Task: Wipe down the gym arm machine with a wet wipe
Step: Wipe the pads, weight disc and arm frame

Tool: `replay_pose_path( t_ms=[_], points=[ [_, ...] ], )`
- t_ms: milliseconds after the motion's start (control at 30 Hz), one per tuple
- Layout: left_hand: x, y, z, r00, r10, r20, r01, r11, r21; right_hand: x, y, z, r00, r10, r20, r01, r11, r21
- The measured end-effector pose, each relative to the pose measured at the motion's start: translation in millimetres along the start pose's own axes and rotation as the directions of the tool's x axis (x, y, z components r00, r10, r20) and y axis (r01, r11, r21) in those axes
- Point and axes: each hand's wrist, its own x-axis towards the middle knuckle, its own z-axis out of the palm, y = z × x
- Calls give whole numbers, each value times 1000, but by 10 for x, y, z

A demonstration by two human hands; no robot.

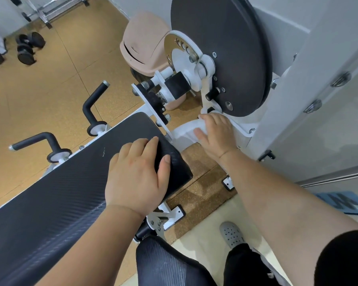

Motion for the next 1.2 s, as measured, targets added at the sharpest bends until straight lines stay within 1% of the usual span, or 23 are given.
replay_pose_path(
  t_ms=[33, 67, 133, 167, 200, 233, 300, 367, 400, 433, 500, 533, 567, 633, 667, 700, 733, 800, 867, 933, 1033, 1133, 1200],
  points=[
    [-1, 0, 0, 1000, 1, -1, -1, 1000, 0, -70, -110, 30, 1000, 19, 6, -19, 1000, 20],
    [-3, 0, -1, 1000, 3, -2, -3, 1000, 0, -172, -237, 61, 999, -36, 36, 36, 999, 7],
    [-8, -8, -4, 1000, 6, -4, -6, 1000, 0, -365, -354, 112, 937, -313, 153, 325, 944, -61],
    [-11, -10, -7, 1000, 5, -6, -5, 1000, 0, -369, -298, 106, 897, -397, 194, 418, 904, -87],
    [-11, -8, -9, 1000, 6, -8, -6, 1000, 0, -306, -206, 71, 892, -407, 197, 431, 896, -103],
    [-10, -5, -10, 1000, 7, -10, -7, 1000, 0, -218, -93, 54, 924, -342, 172, 362, 927, -98],
    [-6, -1, -8, 1000, 9, -12, -9, 1000, -1, -90, 63, 12, 994, -84, 67, 87, 995, -43],
    [-2, -1, -1, 1000, 11, -20, -11, 1000, -3, -116, -62, 63, 996, 92, 2, -92, 996, 14],
    [-2, -3, 2, 1000, 11, -22, -11, 1000, -5, -163, -184, 138, 996, 92, -6, -92, 995, 31],
    [-5, -6, 3, 1000, 10, -24, -10, 1000, -6, -231, -294, 205, 1000, 4, 8, -5, 1000, 13],
    [-5, -10, 3, 1000, 9, -24, -9, 1000, -12, -342, -380, 222, 951, -294, 91, 300, 952, -56],
    [-7, -11, -2, 1000, 9, -23, -9, 1000, -17, -320, -304, 190, 925, -359, 123, 370, 926, -80],
    [-7, -11, -8, 1000, 8, -25, -9, 1000, -22, -257, -205, 144, 937, -328, 124, 339, 937, -83],
    [-17, -7, -27, 1000, 8, -30, -10, 999, -38, -155, -35, 39, 996, -78, 32, 79, 997, -10],
    [-25, -5, -36, 999, 12, -32, -14, 999, -47, -160, -8, 35, 999, 38, -4, -37, 998, 42],
    [-31, -9, -44, 999, 21, -33, -23, 998, -57, -184, -54, 56, 996, 89, -30, -87, 994, 67],
    [-30, -12, -52, 999, 31, -33, -33, 997, -72, -213, -139, 84, 996, 85, -40, -82, 993, 82],
    [-36, -36, -62, 998, 56, -38, -60, 990, -124, -298, -293, 108, 998, -61, -21, 63, 994, 90],
    [-77, -74, -74, 994, 86, -62, -96, 977, -190, -394, -335, 23, 973, -232, 2, 231, 971, 58],
    [-175, -107, -92, 988, 103, -111, -128, 962, -240, -517, -271, -105, 954, -294, 60, 294, 956, 13],
    [-473, -118, -62, 974, 138, -177, -182, 948, -261, -885, -188, -282, 954, -286, 93, 293, 953, -74],
    [-899, -127, -15, 957, 164, -241, -234, 924, -301, -1418, -245, -523, 973, -227, 49, 231, 969, -86],
    [-1236, -145, -17, 948, 139, -285, -241, 899, -365, -1839, -417, -679, 969, -245, 10, 245, 962, -122]
  ],
)
